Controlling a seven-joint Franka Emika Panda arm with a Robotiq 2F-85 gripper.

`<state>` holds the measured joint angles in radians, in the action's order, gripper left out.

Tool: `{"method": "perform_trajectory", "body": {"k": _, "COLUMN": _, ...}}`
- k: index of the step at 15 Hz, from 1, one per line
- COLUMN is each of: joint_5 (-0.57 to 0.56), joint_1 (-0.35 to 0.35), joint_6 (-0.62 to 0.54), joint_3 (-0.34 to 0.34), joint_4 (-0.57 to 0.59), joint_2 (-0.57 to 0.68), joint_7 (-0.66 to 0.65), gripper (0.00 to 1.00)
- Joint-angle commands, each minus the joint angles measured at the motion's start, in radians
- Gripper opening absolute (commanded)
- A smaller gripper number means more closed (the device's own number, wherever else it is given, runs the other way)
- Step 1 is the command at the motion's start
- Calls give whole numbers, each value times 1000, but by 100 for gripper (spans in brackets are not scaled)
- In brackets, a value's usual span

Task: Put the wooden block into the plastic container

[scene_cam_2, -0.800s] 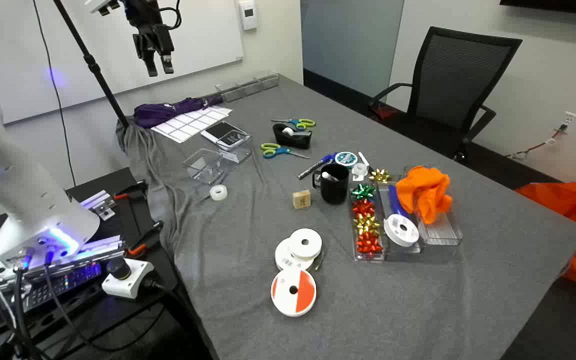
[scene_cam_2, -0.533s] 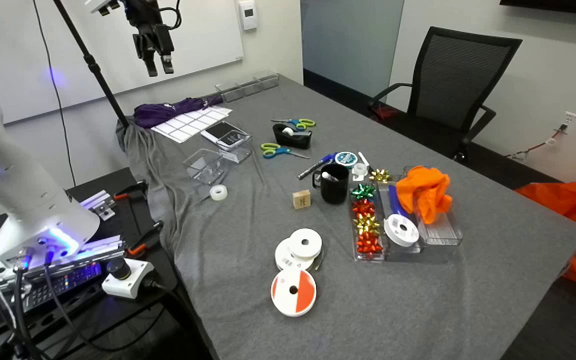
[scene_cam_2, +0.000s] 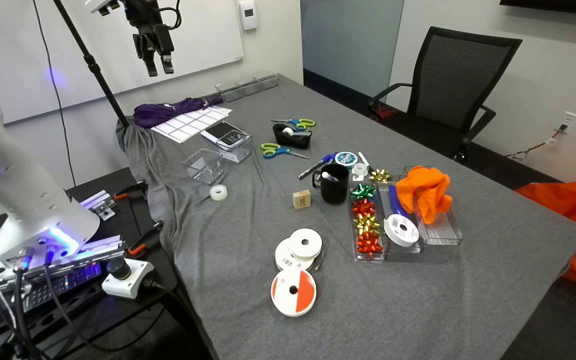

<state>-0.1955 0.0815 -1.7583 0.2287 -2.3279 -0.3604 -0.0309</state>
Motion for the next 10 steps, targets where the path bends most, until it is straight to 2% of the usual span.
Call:
{"method": "perform_trajectory", "body": {"k": 1, "joint_5": -7, "joint_1": 25, "joint_6": 3, "joint_3": -22, "joint_4": 2, "joint_2": 3, "joint_7": -7, "gripper": 100}}
{"method": "perform_trajectory", "body": {"k": 10, "joint_5": 5, "joint_1": 22, "joint_6": -10, "joint_3": -32, "joint_4": 1, "joint_2": 5, "joint_7": -5, "gripper": 100}}
